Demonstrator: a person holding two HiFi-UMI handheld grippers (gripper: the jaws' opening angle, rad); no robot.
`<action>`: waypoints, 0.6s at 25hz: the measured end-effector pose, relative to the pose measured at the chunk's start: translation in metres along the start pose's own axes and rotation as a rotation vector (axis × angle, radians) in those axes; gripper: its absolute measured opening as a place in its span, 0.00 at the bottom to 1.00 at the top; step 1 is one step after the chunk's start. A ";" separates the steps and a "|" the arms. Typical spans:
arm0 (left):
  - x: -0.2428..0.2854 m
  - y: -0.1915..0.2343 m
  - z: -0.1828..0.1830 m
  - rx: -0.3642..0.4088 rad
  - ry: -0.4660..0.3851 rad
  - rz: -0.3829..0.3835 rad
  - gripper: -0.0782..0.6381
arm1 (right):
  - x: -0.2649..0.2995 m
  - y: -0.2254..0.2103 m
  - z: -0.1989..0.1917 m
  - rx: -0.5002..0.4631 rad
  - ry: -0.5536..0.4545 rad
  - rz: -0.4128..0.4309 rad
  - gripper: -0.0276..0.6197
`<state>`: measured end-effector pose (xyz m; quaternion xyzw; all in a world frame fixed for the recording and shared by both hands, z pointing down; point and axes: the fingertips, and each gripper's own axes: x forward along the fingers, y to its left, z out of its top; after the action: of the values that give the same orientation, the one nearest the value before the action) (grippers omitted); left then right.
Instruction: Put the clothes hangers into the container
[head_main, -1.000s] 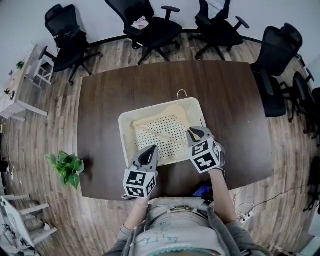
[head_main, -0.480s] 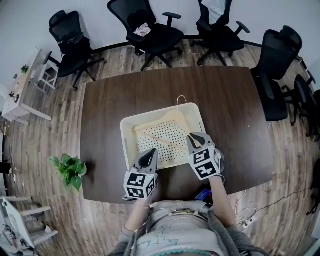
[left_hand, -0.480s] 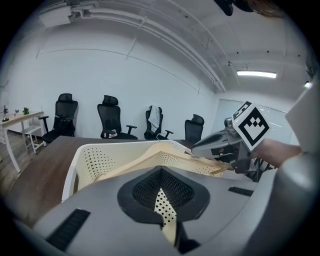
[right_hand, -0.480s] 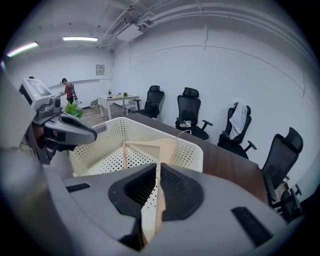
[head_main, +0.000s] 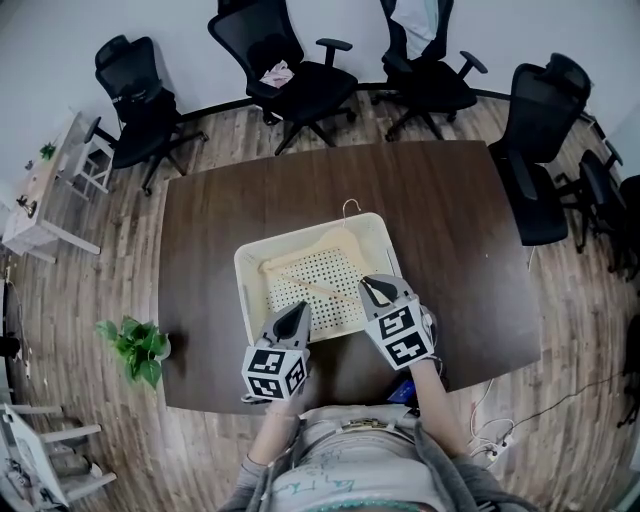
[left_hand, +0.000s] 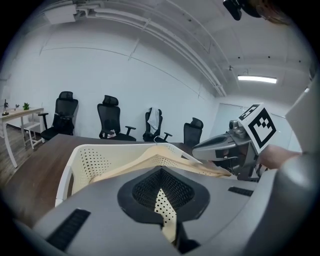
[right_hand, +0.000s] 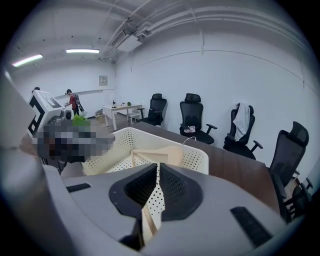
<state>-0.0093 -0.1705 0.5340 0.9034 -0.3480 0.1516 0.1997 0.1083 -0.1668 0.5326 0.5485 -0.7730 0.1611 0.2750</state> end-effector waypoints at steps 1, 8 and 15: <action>0.000 -0.003 0.001 0.002 -0.002 -0.006 0.12 | -0.001 0.002 0.001 0.004 -0.005 0.008 0.09; 0.001 -0.022 0.004 0.015 -0.016 -0.035 0.12 | -0.009 0.013 0.004 0.002 -0.030 0.046 0.07; -0.001 -0.036 0.009 0.028 -0.025 -0.046 0.12 | -0.016 0.025 0.007 -0.011 -0.045 0.078 0.07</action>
<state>0.0154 -0.1498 0.5164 0.9157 -0.3275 0.1405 0.1861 0.0872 -0.1499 0.5181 0.5198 -0.8007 0.1553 0.2541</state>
